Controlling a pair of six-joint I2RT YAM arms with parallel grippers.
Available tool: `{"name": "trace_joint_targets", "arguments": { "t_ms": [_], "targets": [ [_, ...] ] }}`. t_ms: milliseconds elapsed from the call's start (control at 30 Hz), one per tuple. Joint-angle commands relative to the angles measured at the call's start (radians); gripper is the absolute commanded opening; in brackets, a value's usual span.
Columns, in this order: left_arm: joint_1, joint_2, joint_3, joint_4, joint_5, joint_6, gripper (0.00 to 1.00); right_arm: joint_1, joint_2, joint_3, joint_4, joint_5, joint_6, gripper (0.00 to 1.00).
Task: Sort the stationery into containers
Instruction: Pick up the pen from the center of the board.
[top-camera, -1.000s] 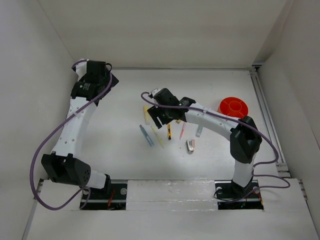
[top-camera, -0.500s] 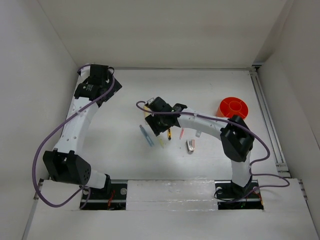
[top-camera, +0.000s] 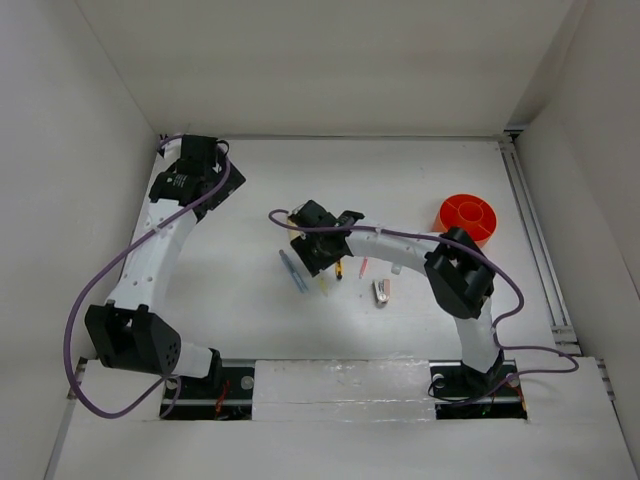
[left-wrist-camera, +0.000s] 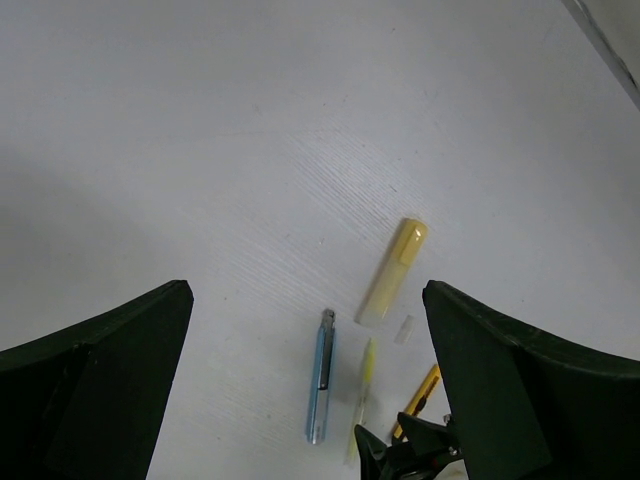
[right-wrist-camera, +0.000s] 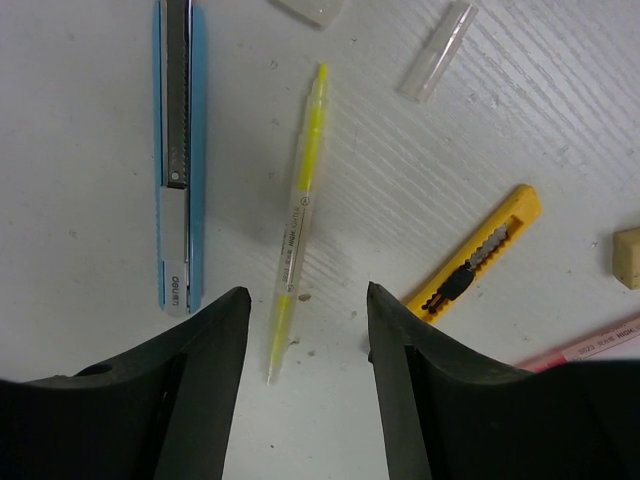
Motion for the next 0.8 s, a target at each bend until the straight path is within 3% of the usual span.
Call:
{"name": "trace_joint_targets", "arguments": {
  "t_ms": [0, 600, 767],
  "targets": [
    [0.006, -0.044, -0.027, 0.008, 0.001, 0.014, 1.0, 0.014, 0.002, 0.011, 0.02, -0.017, 0.013, 0.55],
    [0.006, -0.084, -0.109, 0.059, 0.03, 0.032, 1.0, 0.036, 0.073, -0.004, -0.011, 0.001, 0.062, 0.44],
    [0.006, -0.084, -0.098, 0.059, 0.03, 0.032, 1.0, 0.036, 0.095, -0.004, -0.033, -0.01, 0.062, 0.18]
  ]
}}
